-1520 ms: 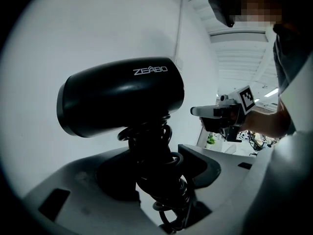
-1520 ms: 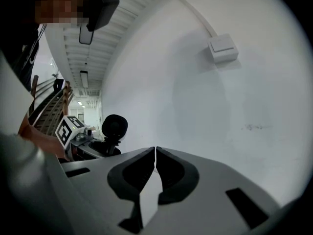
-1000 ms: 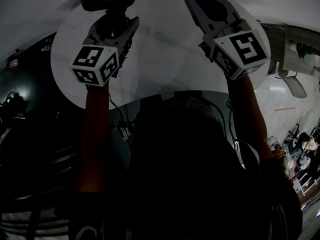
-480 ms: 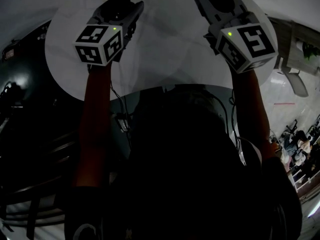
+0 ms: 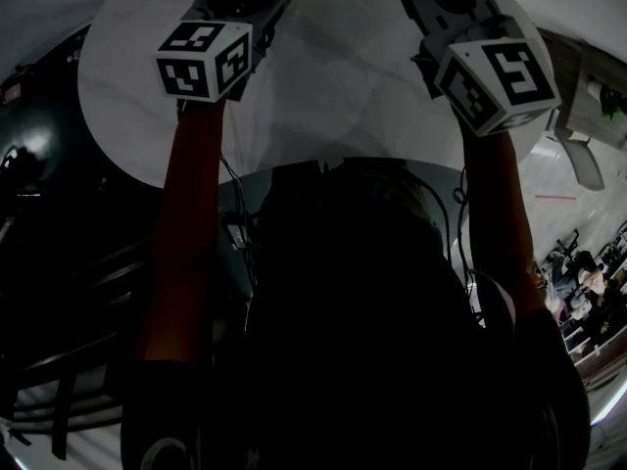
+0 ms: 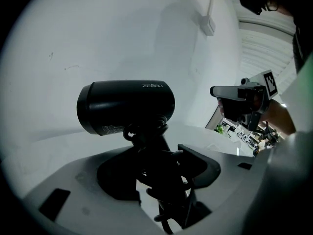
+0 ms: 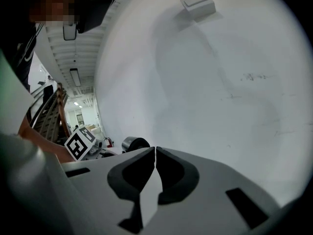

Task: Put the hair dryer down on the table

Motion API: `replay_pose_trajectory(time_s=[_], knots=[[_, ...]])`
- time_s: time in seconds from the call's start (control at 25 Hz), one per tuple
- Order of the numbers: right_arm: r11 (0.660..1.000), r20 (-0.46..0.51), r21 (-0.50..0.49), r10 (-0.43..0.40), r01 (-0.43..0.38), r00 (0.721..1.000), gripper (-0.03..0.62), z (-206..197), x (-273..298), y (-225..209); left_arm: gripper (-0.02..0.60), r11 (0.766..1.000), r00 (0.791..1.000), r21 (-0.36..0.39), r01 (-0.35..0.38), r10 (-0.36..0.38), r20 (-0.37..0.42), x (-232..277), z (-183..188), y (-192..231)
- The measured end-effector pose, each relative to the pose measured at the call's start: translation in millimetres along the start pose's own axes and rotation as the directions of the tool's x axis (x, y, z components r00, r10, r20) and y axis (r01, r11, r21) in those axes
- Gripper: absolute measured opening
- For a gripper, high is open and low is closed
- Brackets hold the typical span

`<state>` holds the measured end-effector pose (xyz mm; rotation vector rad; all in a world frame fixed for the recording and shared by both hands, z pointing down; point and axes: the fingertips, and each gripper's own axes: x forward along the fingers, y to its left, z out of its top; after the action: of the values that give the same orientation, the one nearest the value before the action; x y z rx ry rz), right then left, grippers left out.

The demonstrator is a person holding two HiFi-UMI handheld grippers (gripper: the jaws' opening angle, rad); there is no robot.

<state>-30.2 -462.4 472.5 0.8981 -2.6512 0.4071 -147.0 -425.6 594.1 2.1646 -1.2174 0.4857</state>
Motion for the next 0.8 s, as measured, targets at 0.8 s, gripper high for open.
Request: replay_pose_trajectory(time_s=[0.8], knots=[[0.999, -0.049, 0.046, 0.004, -0.001, 0.999, 0.009, -34.9, 11.8, -10.3, 0.236, 0.999, 0.994, -0.042, -0.024, 0.019, -0.106, 38.7, -47.8, 19.4]])
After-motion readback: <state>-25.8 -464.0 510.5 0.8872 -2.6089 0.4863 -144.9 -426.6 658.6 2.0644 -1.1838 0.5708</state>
